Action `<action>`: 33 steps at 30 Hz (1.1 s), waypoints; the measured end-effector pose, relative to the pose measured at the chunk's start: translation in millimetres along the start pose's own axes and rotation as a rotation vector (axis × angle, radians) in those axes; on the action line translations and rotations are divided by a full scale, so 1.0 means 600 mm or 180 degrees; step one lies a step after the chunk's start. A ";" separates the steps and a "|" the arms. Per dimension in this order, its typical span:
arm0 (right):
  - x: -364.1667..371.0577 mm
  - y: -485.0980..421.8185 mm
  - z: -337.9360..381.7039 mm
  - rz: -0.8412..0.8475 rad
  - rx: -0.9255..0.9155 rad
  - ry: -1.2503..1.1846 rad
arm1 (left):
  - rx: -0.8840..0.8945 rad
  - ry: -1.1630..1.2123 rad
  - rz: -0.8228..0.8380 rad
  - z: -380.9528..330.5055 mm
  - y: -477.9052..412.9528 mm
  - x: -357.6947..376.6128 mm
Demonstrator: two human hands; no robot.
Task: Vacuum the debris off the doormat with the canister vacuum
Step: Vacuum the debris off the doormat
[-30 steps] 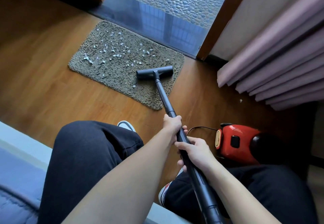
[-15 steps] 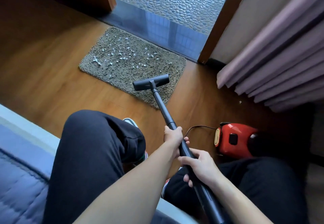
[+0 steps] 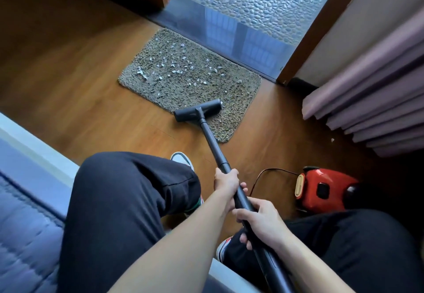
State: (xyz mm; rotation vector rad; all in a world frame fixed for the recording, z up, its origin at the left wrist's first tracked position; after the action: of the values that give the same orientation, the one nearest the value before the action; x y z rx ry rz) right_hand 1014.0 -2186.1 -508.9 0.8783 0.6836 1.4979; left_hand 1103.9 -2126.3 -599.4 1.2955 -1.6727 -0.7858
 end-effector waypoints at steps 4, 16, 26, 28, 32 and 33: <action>0.009 -0.037 0.040 0.0022 -0.0016 0.0017 | 0.0050 0.0015 -0.0049 -0.045 -0.028 -0.020; 0.021 -0.093 0.091 0.0105 0.0001 -0.0099 | 0.0022 0.0024 -0.0059 -0.107 -0.071 -0.046; -0.009 -0.004 0.002 -0.0058 0.0035 -0.0113 | -0.0109 -0.0191 0.0070 -0.003 -0.006 0.007; -0.018 0.012 -0.016 -0.0121 0.0019 -0.0176 | -0.0117 -0.0258 0.0125 0.017 0.000 0.025; -0.037 0.035 -0.040 -0.0269 -0.0025 -0.0315 | -0.0135 -0.0367 0.0230 0.041 0.004 0.057; -0.041 0.038 -0.043 -0.0298 -0.0038 -0.0342 | -0.0134 -0.0418 0.0251 0.043 0.005 0.064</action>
State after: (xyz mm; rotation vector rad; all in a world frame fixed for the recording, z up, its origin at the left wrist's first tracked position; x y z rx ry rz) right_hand 980.1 -2211.5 -507.6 0.8990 0.6280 1.3602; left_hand 1075.9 -2163.2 -598.9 1.1634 -1.7902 -0.8702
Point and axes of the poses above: each hand's wrist, its own y-axis away from the middle knuckle, its own x-axis out of the palm, z = x × y, the point moved 4 cm from there along -y, towards the middle knuckle, and after that the axes turned 15 degrees about z, right-handed, at the moved point
